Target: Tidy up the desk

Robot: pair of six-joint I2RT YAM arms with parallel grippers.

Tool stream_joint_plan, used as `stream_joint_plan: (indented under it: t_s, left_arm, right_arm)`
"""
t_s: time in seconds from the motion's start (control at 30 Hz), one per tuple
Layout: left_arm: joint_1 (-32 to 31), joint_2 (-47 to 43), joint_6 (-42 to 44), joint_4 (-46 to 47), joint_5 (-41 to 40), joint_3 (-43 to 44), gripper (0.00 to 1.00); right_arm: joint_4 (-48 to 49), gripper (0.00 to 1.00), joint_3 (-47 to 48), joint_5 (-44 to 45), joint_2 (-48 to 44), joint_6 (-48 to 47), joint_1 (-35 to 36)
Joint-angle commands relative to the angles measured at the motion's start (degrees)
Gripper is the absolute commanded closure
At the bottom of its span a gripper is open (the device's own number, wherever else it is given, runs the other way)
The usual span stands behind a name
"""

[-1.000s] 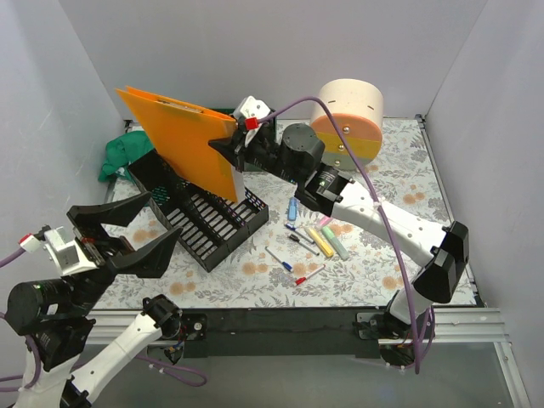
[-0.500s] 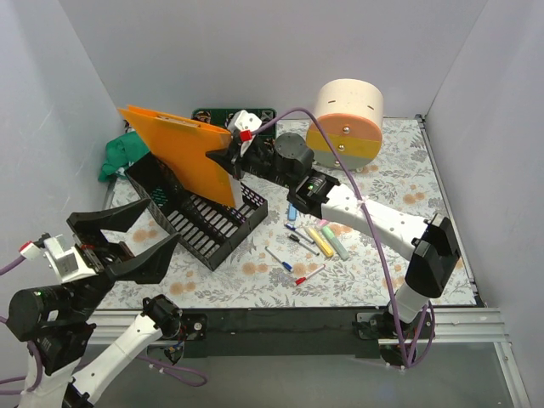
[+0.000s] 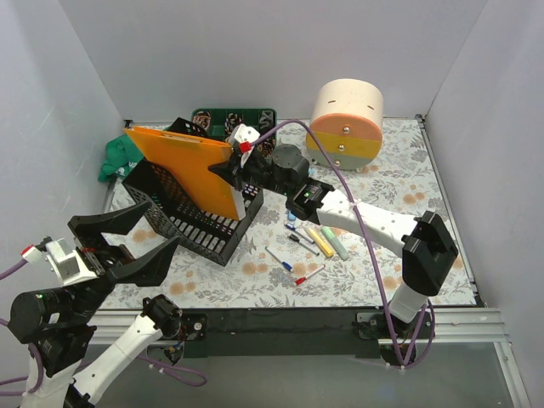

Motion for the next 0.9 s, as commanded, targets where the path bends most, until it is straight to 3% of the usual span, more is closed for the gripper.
stream_joint_plan:
  t_s: [0.0,0.27,0.47,0.87]
  left_arm:
    - [0.0,0.1,0.6,-0.3,-0.5,-0.5,0.02]
    - [0.0,0.6,1.0,0.1,-0.4,-0.8,0.02]
    - [0.0,0.3,1.0,0.2,-0.6,-1.3,0.02]
    - [0.0,-0.4,0.7,0.0,-0.5,-1.3,0.02]
  right_arm:
    - [8.7,0.99,1.9,-0.3,-0.1,2.3,-0.2]
    - [8.9,0.99,1.8,14.2,0.6,3.6,0.7]
    - [10.7,0.99,0.4,24.6,-0.6,-1.6,4.5]
    - [16.5,0.99,-1.2,26.0,3.0,-4.2,5.1]
